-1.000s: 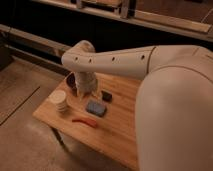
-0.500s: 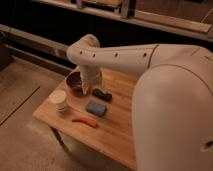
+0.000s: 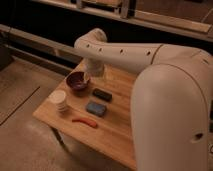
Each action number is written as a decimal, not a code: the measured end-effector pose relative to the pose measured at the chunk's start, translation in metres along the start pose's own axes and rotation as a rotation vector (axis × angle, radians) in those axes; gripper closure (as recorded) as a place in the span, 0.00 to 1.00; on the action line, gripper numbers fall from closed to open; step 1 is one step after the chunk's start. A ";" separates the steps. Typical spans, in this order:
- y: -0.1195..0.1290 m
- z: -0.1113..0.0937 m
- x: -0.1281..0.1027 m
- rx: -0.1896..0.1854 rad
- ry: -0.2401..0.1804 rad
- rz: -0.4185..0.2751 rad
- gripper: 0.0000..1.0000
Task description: Drag the ceramic bowl in a circle
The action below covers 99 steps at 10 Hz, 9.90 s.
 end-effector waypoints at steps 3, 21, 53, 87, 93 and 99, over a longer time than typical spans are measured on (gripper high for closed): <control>0.002 0.009 -0.023 -0.012 -0.021 0.078 0.35; 0.048 0.071 -0.027 0.143 0.121 0.208 0.35; 0.096 0.086 -0.010 -0.017 0.155 0.128 0.81; 0.051 0.078 -0.063 0.198 0.062 0.109 0.81; 0.098 0.106 -0.066 0.191 0.079 0.018 0.81; 0.151 0.093 -0.030 0.079 0.125 -0.090 0.81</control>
